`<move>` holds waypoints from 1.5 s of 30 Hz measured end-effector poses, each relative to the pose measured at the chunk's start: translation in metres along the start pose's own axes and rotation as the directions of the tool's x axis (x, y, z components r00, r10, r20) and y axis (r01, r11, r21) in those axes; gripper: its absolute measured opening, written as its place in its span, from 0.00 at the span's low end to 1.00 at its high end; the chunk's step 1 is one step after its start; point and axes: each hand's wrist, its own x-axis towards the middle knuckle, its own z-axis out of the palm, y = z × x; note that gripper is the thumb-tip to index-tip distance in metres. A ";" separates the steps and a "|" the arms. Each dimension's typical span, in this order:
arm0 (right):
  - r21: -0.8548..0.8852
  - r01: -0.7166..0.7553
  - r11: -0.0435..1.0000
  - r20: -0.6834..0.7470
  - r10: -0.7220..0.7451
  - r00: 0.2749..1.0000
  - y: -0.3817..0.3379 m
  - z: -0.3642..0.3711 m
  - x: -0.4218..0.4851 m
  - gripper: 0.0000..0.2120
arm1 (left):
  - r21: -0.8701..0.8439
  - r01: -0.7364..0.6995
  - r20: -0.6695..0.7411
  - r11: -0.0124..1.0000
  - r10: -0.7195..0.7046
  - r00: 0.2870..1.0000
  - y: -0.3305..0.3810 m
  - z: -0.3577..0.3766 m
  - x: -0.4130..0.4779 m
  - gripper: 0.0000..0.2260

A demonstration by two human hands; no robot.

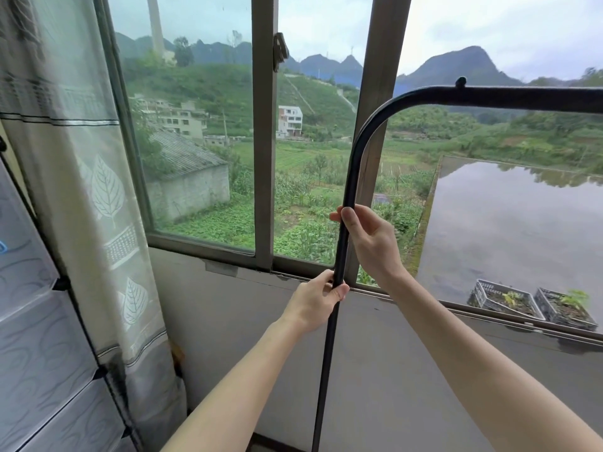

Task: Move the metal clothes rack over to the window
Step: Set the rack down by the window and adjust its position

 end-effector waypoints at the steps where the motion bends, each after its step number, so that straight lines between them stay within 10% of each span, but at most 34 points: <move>1: -0.031 -0.003 1.000 0.012 0.003 1.000 0.006 0.002 -0.004 0.09 | -0.010 0.011 -0.014 1.000 -0.011 1.000 0.000 0.000 -0.001 0.07; 12: 0.197 -0.162 0.967 -0.022 0.170 0.985 0.001 0.033 -0.002 0.06 | 0.063 0.018 0.095 0.998 -0.024 0.995 -0.016 -0.004 -0.014 0.08; 19: 0.172 -0.148 0.974 -0.222 0.185 0.957 -0.018 0.068 0.025 0.26 | 0.129 0.045 0.100 0.991 -0.058 0.993 -0.032 -0.008 -0.016 0.03; 45: 0.261 -0.145 0.954 0.068 0.132 0.989 -0.040 0.231 0.069 0.22 | 0.269 0.268 -0.250 0.925 -0.202 0.947 -0.106 -0.144 -0.017 0.05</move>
